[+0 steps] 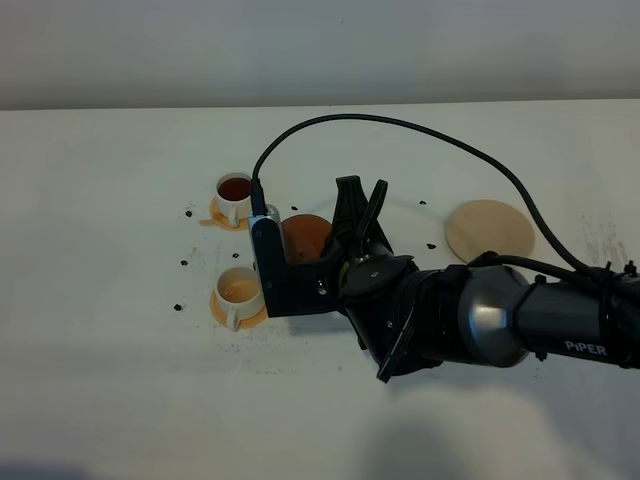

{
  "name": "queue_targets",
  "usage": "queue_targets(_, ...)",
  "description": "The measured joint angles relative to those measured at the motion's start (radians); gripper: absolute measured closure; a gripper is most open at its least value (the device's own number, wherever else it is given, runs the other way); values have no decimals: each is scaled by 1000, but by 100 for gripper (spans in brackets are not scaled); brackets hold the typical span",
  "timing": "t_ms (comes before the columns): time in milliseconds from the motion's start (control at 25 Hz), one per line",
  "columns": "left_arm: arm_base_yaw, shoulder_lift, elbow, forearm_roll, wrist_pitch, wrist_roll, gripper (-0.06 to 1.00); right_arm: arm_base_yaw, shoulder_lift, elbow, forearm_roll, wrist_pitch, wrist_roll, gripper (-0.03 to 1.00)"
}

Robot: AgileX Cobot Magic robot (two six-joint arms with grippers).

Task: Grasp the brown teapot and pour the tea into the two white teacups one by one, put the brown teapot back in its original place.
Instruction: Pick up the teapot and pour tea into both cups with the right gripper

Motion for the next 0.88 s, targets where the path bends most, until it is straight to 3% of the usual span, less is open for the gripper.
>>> queue_targets(880, 0, 0, 0, 0, 0, -1, 43, 16, -3, -10, -79, 25, 0, 88)
